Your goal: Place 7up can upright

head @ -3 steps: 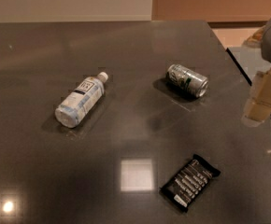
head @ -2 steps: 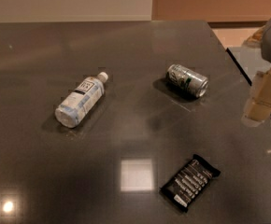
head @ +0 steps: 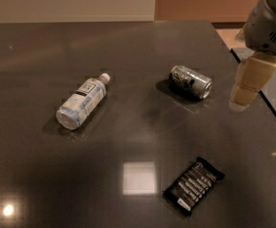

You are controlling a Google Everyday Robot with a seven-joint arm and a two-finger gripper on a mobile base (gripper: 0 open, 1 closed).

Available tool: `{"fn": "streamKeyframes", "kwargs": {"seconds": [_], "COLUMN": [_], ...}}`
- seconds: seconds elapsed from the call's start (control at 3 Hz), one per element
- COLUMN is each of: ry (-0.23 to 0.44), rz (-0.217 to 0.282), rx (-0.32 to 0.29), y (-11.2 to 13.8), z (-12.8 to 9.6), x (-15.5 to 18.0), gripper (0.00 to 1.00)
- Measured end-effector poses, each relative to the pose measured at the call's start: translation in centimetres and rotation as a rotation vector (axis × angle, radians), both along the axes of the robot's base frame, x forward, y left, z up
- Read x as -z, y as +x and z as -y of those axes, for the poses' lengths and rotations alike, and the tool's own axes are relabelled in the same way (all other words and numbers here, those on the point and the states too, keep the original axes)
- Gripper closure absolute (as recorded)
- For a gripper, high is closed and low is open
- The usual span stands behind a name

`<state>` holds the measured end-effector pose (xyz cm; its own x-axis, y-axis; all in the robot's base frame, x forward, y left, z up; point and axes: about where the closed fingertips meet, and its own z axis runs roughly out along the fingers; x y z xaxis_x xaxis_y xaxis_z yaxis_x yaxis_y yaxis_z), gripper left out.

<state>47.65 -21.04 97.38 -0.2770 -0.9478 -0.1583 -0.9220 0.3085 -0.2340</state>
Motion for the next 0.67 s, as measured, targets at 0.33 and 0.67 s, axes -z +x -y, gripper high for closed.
{"fn": "streamKeyframes", "kwargs": {"seconds": [0.33, 0.67], "ry": [-0.022, -0.018], "rz": [-0.017, -0.031], "rx": [0.039, 0.105], "y": [3.0, 6.2], "z": [-0.4, -0.9], "x": [0.7, 1.6], "gripper": [0.00, 0.00]}}
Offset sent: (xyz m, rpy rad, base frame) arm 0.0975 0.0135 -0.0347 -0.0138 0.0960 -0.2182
